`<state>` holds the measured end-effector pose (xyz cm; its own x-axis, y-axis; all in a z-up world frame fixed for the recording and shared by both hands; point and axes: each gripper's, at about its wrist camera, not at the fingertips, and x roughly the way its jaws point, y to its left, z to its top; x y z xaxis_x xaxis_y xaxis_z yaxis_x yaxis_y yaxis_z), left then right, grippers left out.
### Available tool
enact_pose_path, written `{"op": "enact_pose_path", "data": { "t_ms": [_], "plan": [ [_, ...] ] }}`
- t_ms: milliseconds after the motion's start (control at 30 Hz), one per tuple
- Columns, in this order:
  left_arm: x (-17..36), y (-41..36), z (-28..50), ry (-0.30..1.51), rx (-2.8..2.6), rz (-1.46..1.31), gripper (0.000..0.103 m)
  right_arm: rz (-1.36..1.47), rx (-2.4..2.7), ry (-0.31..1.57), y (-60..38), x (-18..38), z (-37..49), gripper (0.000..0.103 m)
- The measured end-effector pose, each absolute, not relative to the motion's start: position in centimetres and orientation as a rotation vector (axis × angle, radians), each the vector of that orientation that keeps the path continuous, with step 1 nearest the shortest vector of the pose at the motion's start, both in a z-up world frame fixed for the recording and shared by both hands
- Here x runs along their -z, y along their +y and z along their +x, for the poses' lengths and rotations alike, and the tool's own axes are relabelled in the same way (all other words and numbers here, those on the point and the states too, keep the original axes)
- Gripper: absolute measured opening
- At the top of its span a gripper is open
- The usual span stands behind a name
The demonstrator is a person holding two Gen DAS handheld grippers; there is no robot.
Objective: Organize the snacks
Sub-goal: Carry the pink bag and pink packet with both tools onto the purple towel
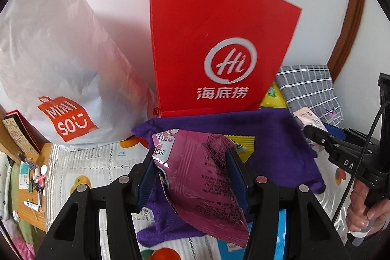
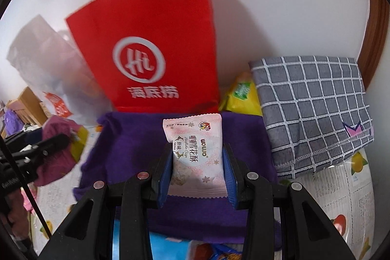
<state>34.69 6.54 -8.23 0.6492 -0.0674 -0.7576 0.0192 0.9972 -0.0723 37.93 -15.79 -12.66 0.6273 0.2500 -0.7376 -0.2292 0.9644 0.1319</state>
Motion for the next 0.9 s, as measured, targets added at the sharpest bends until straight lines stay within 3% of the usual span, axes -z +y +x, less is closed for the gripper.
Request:
{"op": "enact_pose_path", "data": {
  "t_ms": [900],
  "plan": [
    [16.0, 6.4, 40.9, 0.995, 0.057, -0.068, 0.053, -0.027, -0.257, 1.029, -15.0, 20.6, 42.6, 0.038]
  ]
}}
